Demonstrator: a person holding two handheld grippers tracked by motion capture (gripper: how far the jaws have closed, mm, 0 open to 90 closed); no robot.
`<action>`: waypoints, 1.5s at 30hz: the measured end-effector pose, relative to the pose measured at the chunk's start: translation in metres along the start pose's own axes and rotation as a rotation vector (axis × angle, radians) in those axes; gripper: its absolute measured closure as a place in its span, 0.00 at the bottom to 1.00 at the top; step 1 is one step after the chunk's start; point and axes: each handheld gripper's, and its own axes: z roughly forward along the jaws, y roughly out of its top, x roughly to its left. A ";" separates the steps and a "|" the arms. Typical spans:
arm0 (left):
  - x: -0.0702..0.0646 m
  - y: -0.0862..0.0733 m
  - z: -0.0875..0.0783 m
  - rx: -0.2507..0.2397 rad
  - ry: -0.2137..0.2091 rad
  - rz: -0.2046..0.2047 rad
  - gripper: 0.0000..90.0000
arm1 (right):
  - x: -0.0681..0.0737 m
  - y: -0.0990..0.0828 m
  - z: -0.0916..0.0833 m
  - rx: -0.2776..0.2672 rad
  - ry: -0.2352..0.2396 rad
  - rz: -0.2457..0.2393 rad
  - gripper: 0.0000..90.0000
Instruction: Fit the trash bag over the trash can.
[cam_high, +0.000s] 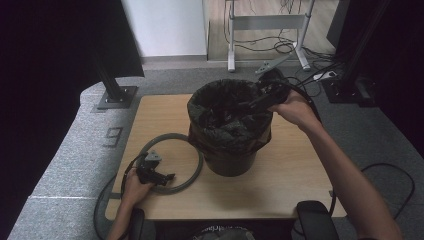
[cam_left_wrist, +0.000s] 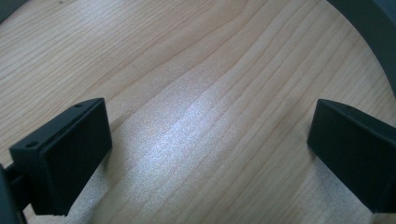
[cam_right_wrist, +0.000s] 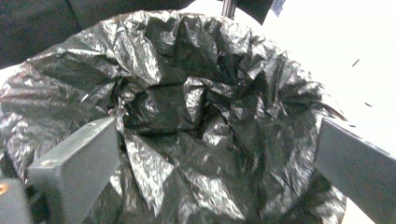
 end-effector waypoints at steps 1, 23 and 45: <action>0.000 0.000 0.000 0.000 0.001 -0.001 0.00 | 0.001 0.001 0.003 0.002 0.002 -0.001 0.04; 0.000 0.000 0.000 0.000 0.001 -0.002 0.00 | 0.030 0.036 0.127 0.183 0.005 -0.007 0.10; 0.000 0.000 0.000 0.000 0.002 -0.003 0.00 | -0.031 -0.069 -0.044 -0.021 -0.101 0.094 0.00</action>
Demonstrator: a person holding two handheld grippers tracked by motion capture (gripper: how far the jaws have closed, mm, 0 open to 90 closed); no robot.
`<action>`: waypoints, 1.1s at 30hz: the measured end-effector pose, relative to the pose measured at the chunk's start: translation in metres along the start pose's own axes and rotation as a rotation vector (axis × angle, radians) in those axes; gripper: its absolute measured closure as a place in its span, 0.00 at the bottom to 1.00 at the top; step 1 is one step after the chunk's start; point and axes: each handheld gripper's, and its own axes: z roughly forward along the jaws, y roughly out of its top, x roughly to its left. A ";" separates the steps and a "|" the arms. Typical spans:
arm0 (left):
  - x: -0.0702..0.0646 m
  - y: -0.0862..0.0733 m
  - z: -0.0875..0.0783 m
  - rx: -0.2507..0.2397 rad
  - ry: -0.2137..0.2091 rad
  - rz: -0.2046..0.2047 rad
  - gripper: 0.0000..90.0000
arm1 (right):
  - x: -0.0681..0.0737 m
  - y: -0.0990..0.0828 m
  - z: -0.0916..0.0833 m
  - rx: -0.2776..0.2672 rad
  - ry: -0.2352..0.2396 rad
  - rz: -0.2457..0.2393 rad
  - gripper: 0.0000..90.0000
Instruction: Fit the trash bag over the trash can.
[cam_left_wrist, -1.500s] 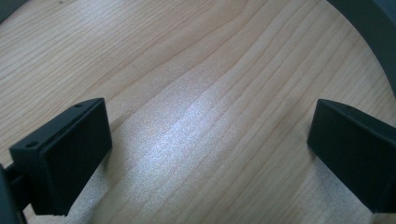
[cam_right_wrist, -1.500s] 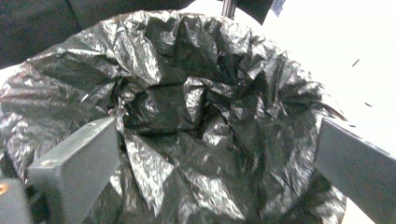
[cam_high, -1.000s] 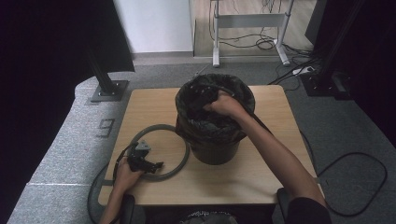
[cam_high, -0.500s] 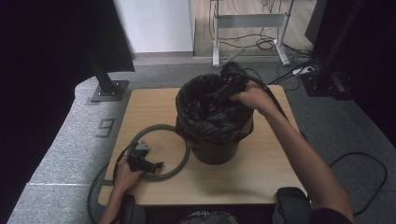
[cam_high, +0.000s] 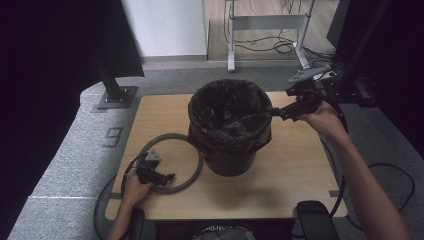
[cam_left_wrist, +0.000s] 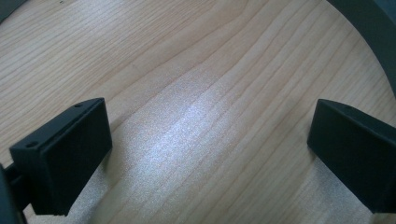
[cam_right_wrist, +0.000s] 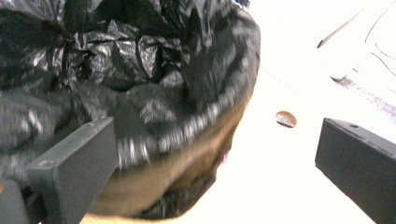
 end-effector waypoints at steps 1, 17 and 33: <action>0.000 0.000 0.000 0.000 0.002 -0.001 0.00 | -0.002 -0.008 -0.003 -0.007 -0.003 0.009 0.00; 0.000 0.000 0.000 -0.001 0.014 -0.019 0.00 | -0.009 -0.117 0.045 0.029 -0.061 0.078 0.00; 0.000 0.000 0.000 0.000 0.014 -0.018 0.00 | 0.003 -0.209 0.099 0.102 -0.078 0.163 0.00</action>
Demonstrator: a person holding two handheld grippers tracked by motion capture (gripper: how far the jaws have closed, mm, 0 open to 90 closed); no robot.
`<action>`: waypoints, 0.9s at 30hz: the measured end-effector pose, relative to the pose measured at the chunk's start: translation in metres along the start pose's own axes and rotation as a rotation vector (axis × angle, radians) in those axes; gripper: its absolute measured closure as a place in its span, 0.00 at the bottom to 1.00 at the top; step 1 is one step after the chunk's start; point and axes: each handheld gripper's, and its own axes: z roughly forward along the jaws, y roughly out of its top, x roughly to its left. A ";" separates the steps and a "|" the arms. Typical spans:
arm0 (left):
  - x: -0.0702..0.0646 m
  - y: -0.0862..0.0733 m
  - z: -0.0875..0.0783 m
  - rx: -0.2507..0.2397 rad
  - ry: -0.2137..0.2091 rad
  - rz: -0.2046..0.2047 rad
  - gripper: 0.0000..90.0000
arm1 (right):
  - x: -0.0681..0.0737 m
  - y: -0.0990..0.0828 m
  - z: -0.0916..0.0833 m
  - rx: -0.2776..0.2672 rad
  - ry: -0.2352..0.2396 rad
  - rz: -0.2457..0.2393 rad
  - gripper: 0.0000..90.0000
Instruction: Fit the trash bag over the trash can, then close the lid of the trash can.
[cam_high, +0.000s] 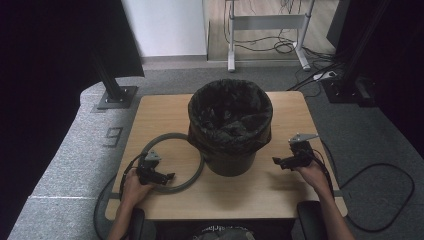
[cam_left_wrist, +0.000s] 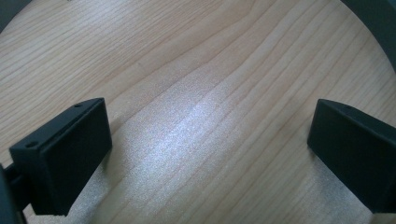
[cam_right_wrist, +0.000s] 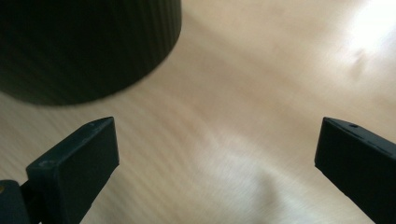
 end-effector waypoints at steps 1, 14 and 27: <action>0.000 0.000 0.000 0.000 0.000 0.000 0.00 | 0.001 -0.006 0.003 0.006 0.005 0.005 0.00; 0.003 0.012 -0.017 -0.036 0.006 -0.032 0.00 | 0.007 -0.040 0.018 0.036 -0.045 -0.001 0.00; 0.032 0.020 -0.036 -0.040 0.119 -0.075 0.00 | 0.008 -0.041 0.017 0.036 -0.052 0.006 0.00</action>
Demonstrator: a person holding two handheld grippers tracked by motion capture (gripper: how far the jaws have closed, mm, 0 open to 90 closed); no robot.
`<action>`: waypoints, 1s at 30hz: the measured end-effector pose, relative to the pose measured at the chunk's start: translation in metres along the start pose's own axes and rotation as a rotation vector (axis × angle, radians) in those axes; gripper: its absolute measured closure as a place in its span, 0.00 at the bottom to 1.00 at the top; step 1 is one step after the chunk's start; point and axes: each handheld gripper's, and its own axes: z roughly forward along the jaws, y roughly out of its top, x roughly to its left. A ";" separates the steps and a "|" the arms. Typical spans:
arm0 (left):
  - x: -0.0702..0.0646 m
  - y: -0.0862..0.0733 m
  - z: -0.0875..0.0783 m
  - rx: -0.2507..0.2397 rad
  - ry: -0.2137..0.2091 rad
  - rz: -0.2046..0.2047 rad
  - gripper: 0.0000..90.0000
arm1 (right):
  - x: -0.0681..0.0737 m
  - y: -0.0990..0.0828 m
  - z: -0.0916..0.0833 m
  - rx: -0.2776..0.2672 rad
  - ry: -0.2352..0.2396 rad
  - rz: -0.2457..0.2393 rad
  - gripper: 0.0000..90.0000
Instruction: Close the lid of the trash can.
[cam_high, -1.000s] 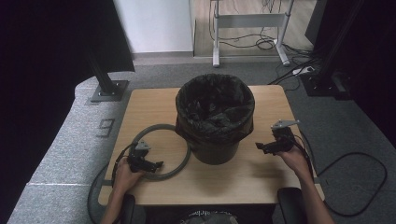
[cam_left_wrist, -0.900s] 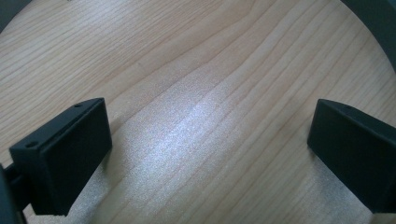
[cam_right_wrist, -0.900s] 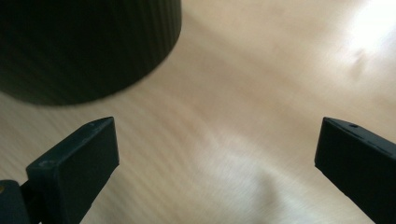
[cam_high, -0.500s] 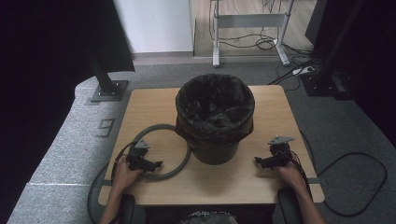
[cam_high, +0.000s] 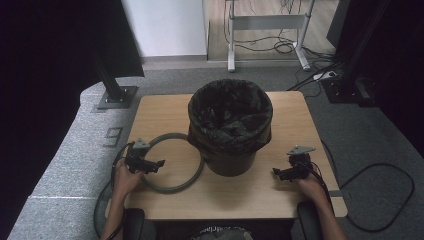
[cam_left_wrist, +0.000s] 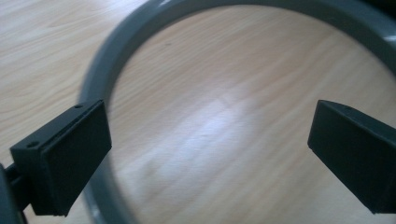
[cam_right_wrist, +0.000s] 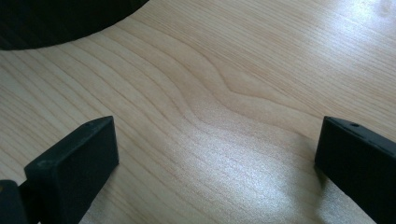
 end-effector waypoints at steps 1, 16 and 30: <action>0.003 0.000 0.002 0.004 0.002 -0.008 0.00 | 0.000 0.000 0.000 0.000 0.000 0.000 0.00; 0.042 -0.017 0.038 0.042 0.036 -0.101 0.00 | 0.000 0.000 0.000 0.000 0.000 0.000 0.00; 0.047 -0.022 0.031 -0.044 0.120 -0.186 0.49 | 0.000 0.000 0.000 0.000 0.000 0.000 0.00</action>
